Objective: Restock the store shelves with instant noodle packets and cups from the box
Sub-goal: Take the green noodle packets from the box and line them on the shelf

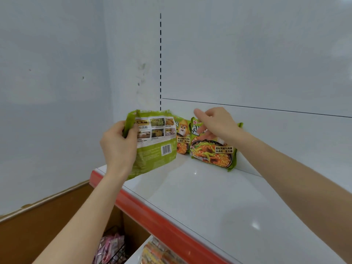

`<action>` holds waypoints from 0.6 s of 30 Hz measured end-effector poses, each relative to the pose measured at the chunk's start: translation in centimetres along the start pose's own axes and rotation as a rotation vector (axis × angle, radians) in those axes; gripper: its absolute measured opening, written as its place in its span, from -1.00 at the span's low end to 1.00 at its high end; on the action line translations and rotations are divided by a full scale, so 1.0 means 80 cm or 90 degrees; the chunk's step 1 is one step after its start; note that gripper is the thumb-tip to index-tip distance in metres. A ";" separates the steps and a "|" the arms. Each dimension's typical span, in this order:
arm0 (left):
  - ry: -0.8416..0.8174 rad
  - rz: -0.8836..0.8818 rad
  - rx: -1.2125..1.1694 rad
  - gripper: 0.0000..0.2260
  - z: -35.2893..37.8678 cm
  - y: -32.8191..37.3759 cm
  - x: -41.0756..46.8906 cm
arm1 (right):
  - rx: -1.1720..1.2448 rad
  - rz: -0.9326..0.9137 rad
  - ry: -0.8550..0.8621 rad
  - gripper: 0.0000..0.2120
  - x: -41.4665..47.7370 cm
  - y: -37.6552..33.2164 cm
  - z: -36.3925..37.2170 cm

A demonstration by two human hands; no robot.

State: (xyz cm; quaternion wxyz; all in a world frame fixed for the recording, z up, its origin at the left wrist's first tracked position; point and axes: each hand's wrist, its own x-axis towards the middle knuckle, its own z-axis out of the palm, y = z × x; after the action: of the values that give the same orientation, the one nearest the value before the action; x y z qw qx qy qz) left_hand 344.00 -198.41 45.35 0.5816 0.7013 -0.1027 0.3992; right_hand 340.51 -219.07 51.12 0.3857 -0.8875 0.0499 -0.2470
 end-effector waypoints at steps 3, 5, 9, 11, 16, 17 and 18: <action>-0.029 0.075 -0.050 -0.89 0.014 0.024 -0.027 | 0.169 0.118 -0.219 -0.40 -0.010 -0.033 0.003; -0.078 0.153 -0.072 -0.86 0.024 0.034 -0.048 | 0.221 0.127 -0.250 -0.38 -0.008 -0.043 0.004; -0.164 0.417 0.032 -0.77 0.044 0.030 -0.076 | 0.293 0.124 -0.197 -0.60 -0.006 -0.041 0.009; -0.220 0.473 0.088 -0.70 0.053 0.021 -0.083 | 0.292 0.104 -0.165 -0.78 -0.007 -0.034 0.009; -0.248 0.367 -0.081 -0.64 0.029 0.022 -0.077 | 0.285 0.070 -0.158 -0.82 -0.014 -0.024 -0.017; -0.204 0.301 -0.096 -0.66 0.022 0.021 -0.068 | 0.270 0.065 -0.175 -0.82 -0.014 -0.023 -0.025; -0.173 0.220 -0.091 -0.65 0.017 0.020 -0.058 | 0.249 0.057 -0.199 -0.82 -0.016 -0.022 -0.034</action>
State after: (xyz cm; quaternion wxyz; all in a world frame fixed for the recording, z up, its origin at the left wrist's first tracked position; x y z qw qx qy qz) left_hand 340.59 -201.55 43.36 0.5335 0.6777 -0.3266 0.3867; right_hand 337.91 -219.33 53.43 0.5639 -0.8202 -0.0198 -0.0948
